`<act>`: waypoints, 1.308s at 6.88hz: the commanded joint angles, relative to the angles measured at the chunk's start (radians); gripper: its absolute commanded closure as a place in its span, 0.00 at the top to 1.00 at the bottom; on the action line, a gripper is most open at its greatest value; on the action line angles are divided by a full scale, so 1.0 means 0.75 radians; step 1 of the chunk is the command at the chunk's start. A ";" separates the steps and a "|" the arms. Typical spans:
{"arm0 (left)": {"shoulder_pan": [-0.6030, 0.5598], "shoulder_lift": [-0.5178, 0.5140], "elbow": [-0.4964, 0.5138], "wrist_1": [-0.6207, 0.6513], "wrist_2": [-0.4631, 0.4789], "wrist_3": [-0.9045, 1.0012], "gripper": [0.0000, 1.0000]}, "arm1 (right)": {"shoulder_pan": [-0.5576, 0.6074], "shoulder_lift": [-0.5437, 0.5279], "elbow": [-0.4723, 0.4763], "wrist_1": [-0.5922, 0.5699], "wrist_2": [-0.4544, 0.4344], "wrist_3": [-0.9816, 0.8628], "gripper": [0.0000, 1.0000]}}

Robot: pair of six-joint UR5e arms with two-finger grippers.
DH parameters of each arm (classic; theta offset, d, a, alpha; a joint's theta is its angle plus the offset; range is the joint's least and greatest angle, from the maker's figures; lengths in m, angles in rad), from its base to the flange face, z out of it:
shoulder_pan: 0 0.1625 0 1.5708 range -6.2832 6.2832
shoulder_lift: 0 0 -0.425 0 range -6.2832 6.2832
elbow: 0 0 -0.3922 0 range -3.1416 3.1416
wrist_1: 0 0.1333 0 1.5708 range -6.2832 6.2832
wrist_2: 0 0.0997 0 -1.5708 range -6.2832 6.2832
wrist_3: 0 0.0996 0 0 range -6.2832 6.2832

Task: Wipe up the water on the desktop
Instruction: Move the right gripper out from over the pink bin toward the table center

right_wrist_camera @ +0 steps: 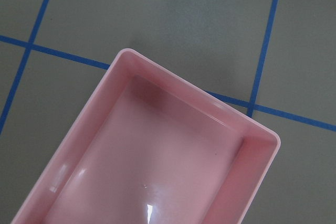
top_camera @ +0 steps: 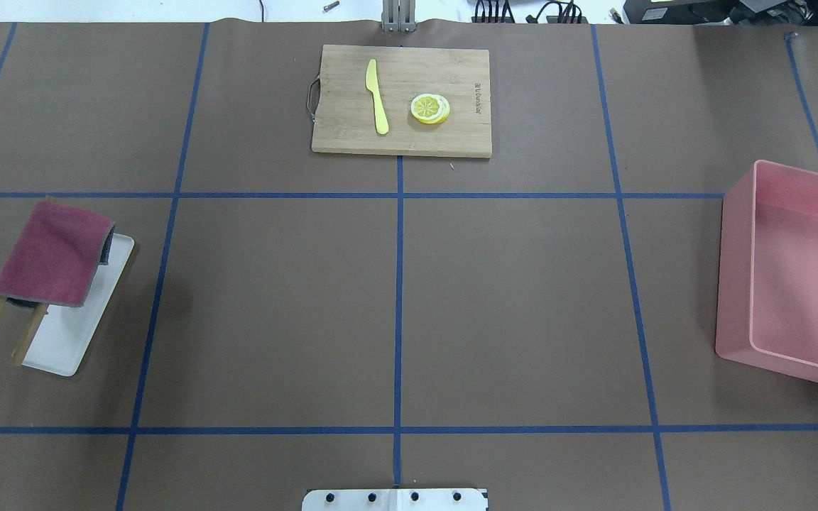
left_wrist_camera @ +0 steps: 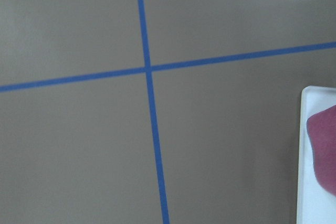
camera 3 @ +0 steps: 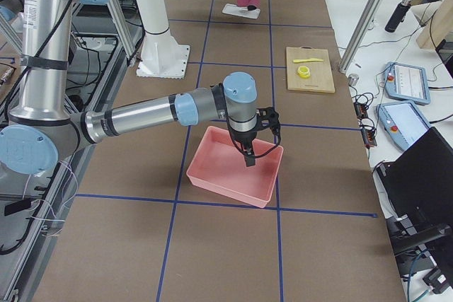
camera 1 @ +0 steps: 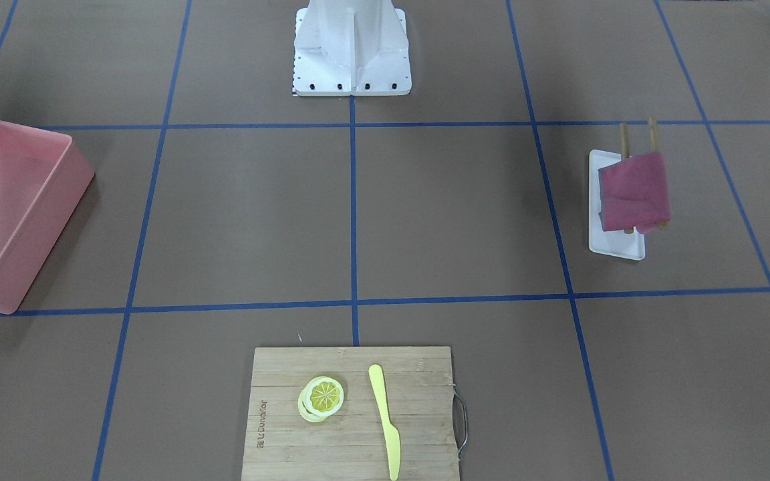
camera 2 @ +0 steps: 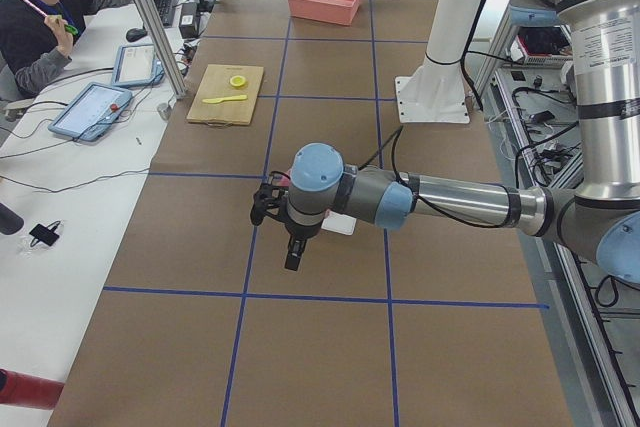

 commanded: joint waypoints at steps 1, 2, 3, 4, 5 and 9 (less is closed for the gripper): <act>0.003 -0.021 0.045 -0.170 -0.073 0.019 0.99 | 0.001 -0.007 0.011 0.054 0.012 0.014 1.00; 0.007 -0.019 0.019 -0.265 -0.089 -0.025 0.99 | -0.035 0.016 0.019 0.099 0.027 0.192 1.00; 0.062 -0.023 0.021 -0.336 -0.100 -0.222 0.99 | -0.187 0.018 0.046 0.229 0.001 0.534 1.00; 0.178 -0.019 0.035 -0.450 -0.084 -0.406 0.99 | -0.335 0.056 0.050 0.360 -0.113 0.869 1.00; 0.311 -0.025 0.043 -0.514 -0.077 -0.562 0.99 | -0.494 0.115 0.058 0.370 -0.246 1.071 1.00; 0.624 -0.202 0.265 -0.809 0.068 -0.919 0.61 | -0.692 0.181 0.107 0.362 -0.372 1.278 1.00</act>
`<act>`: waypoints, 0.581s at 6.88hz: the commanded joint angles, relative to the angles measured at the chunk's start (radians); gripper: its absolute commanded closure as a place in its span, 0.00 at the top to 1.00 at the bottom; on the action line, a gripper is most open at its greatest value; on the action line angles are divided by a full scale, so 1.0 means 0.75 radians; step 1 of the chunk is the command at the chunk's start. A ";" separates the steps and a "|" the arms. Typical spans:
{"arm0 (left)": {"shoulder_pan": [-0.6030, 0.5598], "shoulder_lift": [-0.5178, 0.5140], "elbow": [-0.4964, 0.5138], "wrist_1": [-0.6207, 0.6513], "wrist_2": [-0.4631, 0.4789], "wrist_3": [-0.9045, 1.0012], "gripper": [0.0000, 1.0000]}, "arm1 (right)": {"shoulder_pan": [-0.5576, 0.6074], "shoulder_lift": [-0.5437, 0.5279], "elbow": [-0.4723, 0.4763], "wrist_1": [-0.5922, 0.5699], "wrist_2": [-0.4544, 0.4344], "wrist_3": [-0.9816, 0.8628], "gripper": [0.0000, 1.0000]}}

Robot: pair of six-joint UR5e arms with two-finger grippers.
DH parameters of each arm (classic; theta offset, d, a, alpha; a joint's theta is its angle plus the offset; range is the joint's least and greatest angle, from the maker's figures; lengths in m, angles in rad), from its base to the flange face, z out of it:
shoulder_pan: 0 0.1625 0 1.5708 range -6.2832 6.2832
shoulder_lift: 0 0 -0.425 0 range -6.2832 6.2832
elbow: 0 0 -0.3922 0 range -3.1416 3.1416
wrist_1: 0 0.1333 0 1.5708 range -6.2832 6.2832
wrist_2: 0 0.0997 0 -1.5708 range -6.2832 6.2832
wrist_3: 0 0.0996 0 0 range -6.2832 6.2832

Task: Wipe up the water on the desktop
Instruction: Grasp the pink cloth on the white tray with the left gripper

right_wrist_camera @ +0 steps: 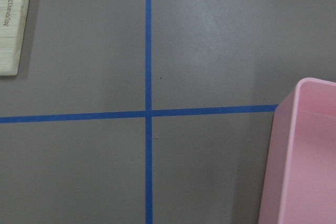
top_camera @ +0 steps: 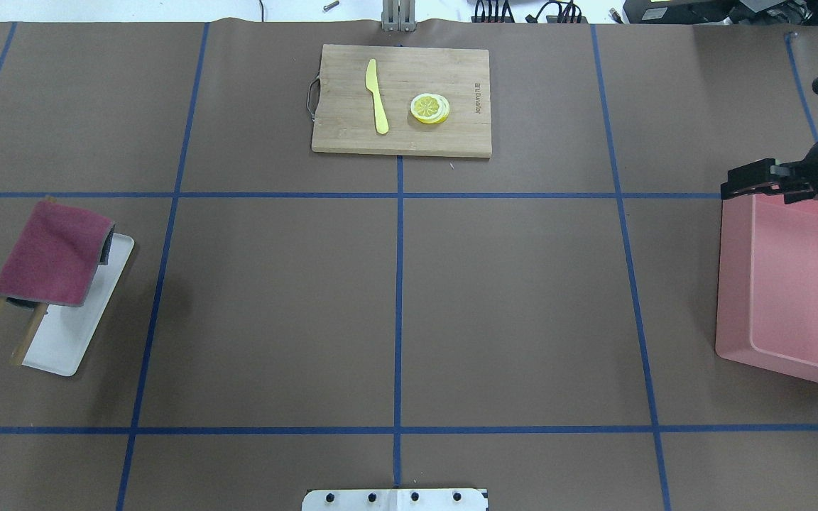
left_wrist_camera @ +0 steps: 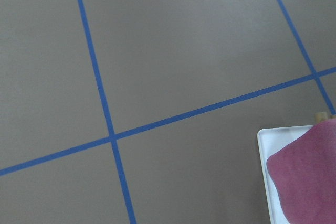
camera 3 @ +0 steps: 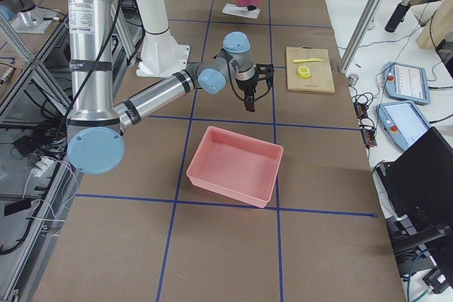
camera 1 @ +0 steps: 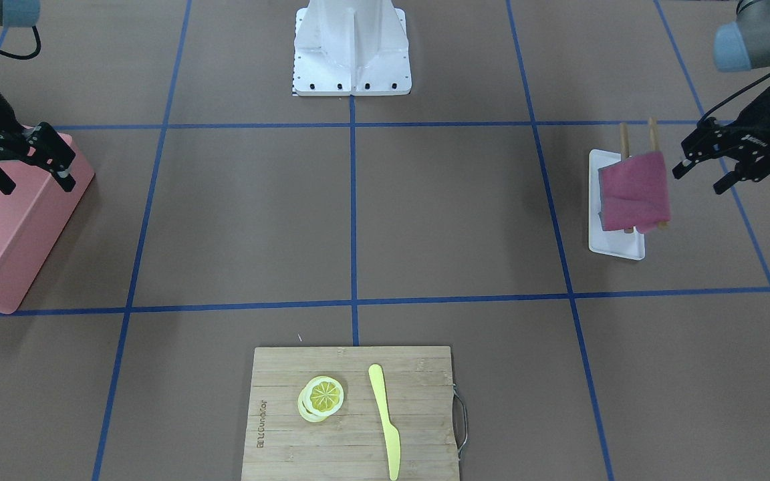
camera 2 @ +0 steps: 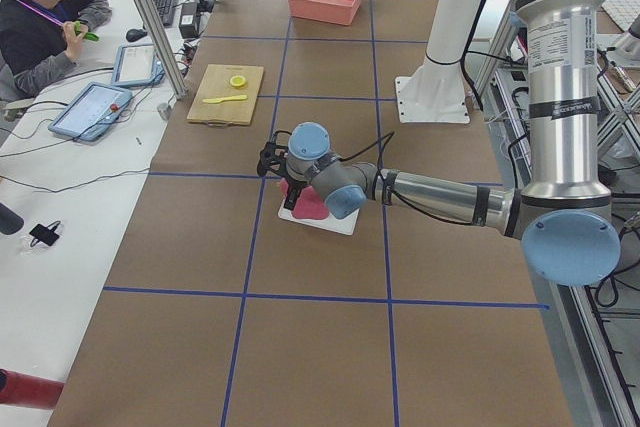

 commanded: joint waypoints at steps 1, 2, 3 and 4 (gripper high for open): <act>0.070 -0.126 0.150 -0.093 0.029 -0.089 0.50 | -0.024 0.007 0.015 -0.004 -0.012 0.024 1.00; 0.070 -0.141 0.163 -0.093 0.027 -0.091 0.27 | -0.024 0.013 0.015 -0.004 -0.012 0.024 1.00; 0.070 -0.139 0.155 -0.100 0.023 -0.095 0.00 | -0.024 0.015 0.015 -0.004 -0.012 0.024 1.00; 0.068 -0.131 0.153 -0.100 0.015 -0.091 0.00 | -0.024 0.017 0.015 -0.004 -0.012 0.024 1.00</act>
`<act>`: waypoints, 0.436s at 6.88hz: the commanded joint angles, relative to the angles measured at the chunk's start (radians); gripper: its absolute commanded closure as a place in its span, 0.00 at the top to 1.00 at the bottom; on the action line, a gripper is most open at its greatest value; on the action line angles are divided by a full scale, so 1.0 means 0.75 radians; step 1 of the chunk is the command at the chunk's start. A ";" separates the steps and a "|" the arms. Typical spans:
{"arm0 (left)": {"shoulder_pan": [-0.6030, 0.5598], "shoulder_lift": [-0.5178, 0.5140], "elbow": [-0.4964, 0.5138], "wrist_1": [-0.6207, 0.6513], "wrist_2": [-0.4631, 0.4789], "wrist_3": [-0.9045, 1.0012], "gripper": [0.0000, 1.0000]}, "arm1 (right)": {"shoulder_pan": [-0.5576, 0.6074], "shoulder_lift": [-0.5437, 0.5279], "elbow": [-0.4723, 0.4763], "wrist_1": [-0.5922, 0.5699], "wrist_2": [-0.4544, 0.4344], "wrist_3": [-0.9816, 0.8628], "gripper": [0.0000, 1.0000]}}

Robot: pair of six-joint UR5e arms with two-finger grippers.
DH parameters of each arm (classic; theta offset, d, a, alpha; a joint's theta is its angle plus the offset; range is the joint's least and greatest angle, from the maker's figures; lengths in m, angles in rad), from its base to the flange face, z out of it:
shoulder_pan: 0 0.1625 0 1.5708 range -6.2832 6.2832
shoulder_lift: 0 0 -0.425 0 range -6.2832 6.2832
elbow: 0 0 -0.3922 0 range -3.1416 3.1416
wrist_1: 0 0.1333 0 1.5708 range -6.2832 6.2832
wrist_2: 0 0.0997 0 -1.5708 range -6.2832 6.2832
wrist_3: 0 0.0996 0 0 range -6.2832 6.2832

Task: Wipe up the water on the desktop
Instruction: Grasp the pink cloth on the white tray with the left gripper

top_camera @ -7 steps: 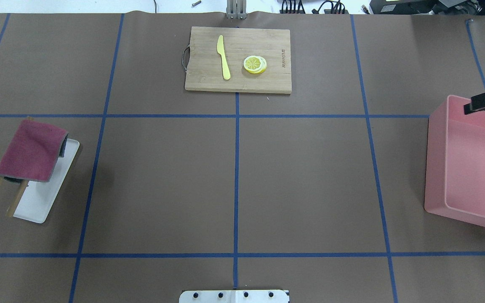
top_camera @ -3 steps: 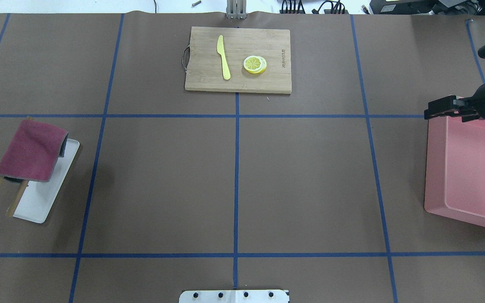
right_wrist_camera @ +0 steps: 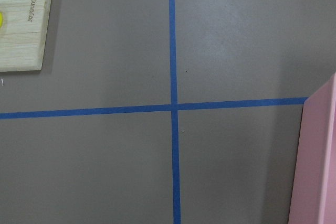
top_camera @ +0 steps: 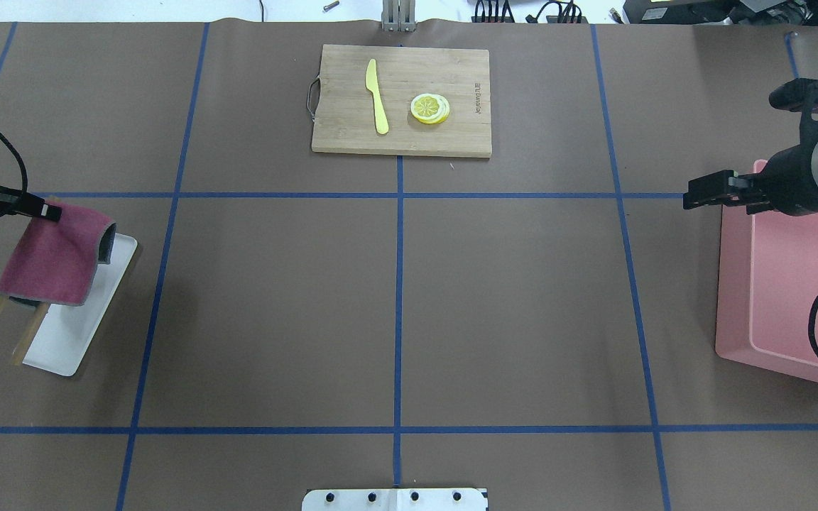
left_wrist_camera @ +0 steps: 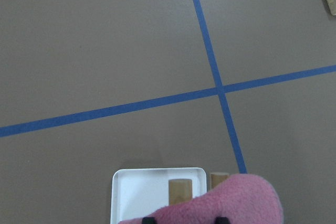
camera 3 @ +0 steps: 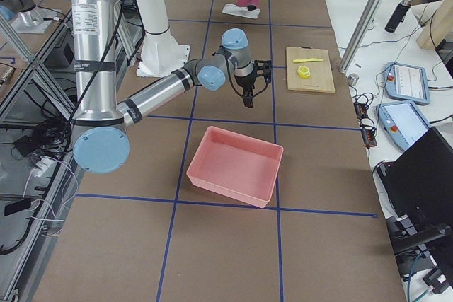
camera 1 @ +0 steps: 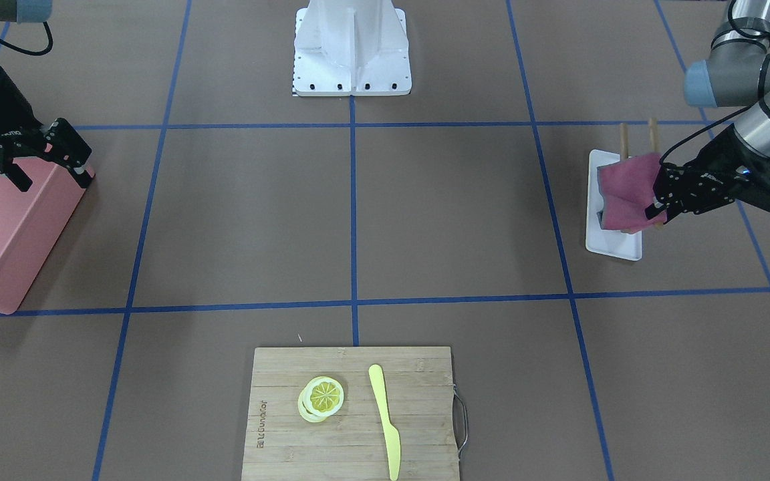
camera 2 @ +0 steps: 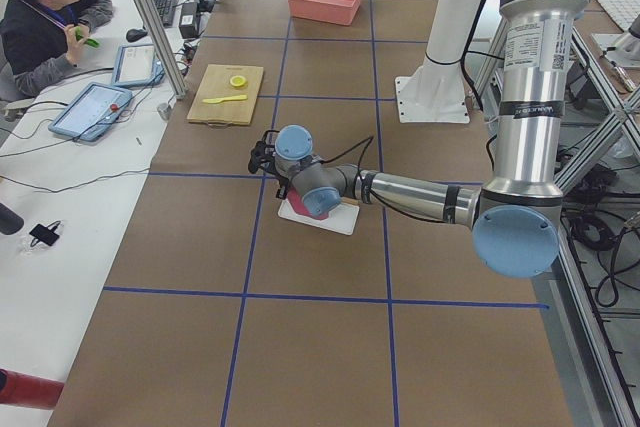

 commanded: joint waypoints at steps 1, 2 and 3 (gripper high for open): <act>-0.003 0.005 0.000 -0.003 -0.005 0.001 0.25 | 0.000 0.013 0.000 -0.002 0.000 0.000 1.00; -0.009 0.005 0.000 -0.001 -0.005 0.001 0.50 | -0.002 0.019 0.000 -0.002 0.000 0.002 1.00; -0.017 0.005 -0.002 -0.001 -0.005 0.001 0.73 | -0.002 0.019 0.000 -0.002 0.000 0.002 1.00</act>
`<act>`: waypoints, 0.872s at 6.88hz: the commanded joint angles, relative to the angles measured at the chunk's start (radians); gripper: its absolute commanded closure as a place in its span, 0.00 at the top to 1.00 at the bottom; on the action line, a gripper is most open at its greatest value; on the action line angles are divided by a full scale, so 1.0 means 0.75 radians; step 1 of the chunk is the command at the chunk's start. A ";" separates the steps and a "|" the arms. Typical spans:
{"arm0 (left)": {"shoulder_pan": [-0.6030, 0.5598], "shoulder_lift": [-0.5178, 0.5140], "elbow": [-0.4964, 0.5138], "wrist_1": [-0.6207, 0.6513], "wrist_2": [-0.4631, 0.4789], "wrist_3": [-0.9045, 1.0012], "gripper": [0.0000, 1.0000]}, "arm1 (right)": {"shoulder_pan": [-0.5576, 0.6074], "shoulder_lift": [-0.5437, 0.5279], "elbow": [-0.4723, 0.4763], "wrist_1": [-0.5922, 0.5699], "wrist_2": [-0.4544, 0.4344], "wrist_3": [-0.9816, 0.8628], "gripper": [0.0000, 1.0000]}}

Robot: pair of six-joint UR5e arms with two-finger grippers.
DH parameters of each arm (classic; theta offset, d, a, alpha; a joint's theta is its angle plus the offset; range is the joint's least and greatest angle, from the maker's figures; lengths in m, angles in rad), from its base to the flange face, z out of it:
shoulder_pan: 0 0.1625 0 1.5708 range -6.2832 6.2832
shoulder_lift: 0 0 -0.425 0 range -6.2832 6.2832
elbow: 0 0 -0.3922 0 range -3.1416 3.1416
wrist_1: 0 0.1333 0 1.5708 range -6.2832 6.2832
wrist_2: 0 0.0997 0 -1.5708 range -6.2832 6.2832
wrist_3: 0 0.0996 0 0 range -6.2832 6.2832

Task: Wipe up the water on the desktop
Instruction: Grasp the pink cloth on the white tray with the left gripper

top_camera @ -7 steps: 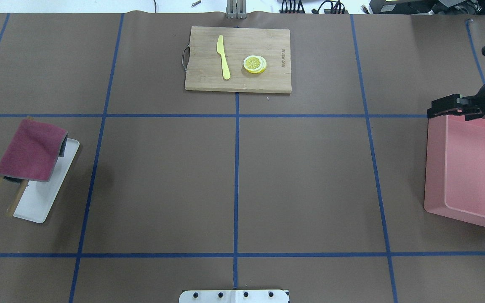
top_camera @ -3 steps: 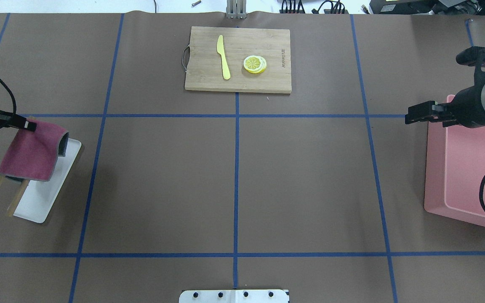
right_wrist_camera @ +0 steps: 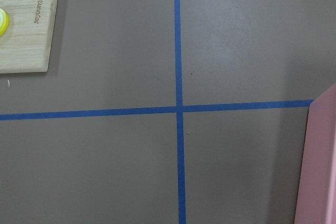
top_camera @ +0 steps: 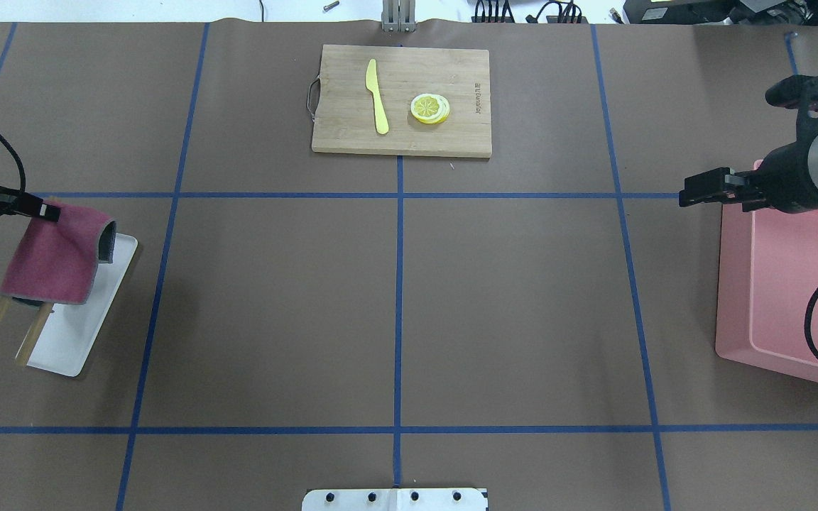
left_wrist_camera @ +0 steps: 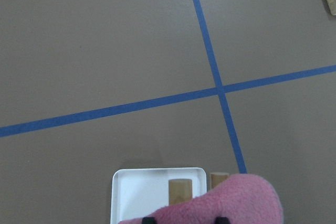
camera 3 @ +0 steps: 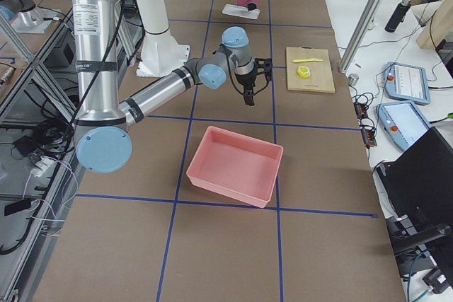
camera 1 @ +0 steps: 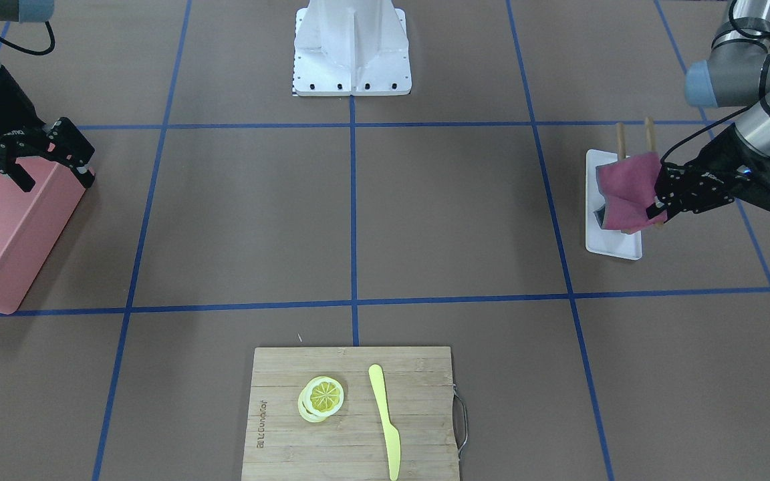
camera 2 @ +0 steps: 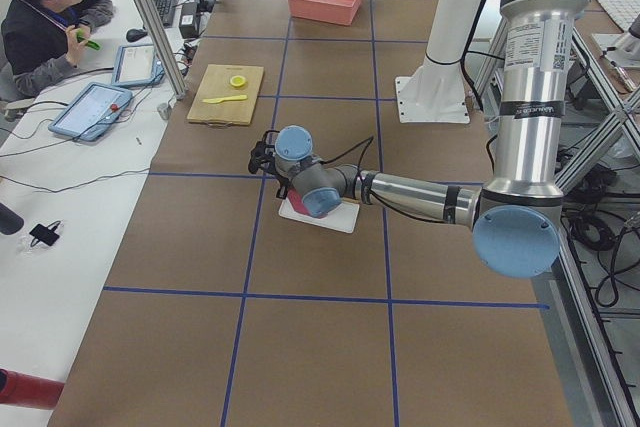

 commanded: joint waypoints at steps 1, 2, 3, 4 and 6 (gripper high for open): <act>-0.015 -0.001 -0.006 0.001 0.000 0.000 0.81 | -0.001 0.003 -0.002 0.000 0.000 0.001 1.00; -0.029 -0.003 -0.008 0.001 -0.002 0.000 0.80 | -0.001 0.003 0.000 0.000 0.000 0.001 1.00; -0.033 -0.001 -0.014 0.005 -0.002 0.000 0.62 | -0.003 0.003 -0.002 0.000 0.000 0.003 1.00; -0.033 0.005 -0.022 0.005 -0.002 -0.002 0.40 | -0.003 0.003 -0.002 0.000 -0.002 0.003 1.00; -0.033 0.009 -0.020 0.003 0.000 -0.002 0.32 | -0.009 0.003 -0.004 -0.002 -0.018 0.003 1.00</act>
